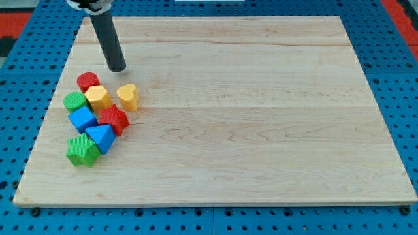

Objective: Move your arm to the left of the green circle

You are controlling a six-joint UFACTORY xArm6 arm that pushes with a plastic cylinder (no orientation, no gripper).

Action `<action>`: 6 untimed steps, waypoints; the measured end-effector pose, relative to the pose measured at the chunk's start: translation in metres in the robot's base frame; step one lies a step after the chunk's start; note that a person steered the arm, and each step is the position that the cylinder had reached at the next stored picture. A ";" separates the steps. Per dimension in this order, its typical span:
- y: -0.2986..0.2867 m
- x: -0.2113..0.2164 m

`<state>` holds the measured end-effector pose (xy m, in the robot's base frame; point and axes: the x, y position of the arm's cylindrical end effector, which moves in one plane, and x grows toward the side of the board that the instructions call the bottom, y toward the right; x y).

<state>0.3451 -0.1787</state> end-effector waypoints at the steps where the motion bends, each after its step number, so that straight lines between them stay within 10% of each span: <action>1: 0.000 0.000; 6: -0.092 0.073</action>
